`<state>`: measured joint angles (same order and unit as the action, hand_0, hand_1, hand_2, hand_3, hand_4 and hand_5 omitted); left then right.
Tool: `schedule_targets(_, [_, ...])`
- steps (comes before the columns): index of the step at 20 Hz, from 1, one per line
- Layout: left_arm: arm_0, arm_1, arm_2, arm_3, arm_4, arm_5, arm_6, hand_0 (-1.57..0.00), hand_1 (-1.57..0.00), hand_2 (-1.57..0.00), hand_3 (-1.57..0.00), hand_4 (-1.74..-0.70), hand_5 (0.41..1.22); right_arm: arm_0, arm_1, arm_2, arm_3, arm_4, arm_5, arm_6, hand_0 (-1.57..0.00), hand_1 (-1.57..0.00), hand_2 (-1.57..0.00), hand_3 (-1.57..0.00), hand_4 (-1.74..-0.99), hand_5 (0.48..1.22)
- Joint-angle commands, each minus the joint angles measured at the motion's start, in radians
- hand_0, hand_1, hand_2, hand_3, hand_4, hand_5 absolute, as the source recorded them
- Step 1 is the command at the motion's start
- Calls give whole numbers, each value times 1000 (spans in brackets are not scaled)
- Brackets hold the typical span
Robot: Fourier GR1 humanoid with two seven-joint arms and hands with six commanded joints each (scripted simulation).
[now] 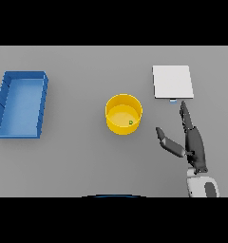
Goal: Pick up the red beaker and tilt it to pour out 1 green nut into yellow bowl. Pick up the yellow bowl and place it on the metallic measuring scale.
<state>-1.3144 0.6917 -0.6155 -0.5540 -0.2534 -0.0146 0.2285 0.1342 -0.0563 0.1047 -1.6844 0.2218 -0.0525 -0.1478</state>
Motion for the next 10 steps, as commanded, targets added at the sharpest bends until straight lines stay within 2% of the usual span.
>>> schedule_targets(1, [49, 22, 22, -37, 37, 45, 35, -1571, -1571, -1569, -1415, -1739, 1221, -4, 0, 4, 2, 0, 4, -2, 1, 1, 1, 1, -1217, 595])
schedule_targets(3, [165, 69, 62, -142, 119, 137, 89, -1571, -1571, -1569, -1446, -1740, 1221, 1, -5, 8, 4, 7, 7, -9, 1, 1, 1, 1, -1212, 604])
schedule_targets(8, [460, 142, 79, -434, 254, 347, 292, -1571, -1571, -1570, -1452, -1741, 1221, -6, -25, 12, -11, 22, 14, 14, 1, 1, 1, 1, -1210, 649])
schedule_targets(9, [496, 153, 72, -480, 266, 376, 329, -1571, -1571, -1571, -1450, -1741, 1221, 4, -19, 19, -10, 27, 11, 6, 1, 1, 1, 1, -1206, 653])
schedule_targets(10, [541, 165, 71, -525, 285, 404, 336, -1571, -1571, -1571, -1450, -1741, 1221, 6, -22, 21, -7, 34, 12, 4, 1, 1, 1, 1, -1206, 657])
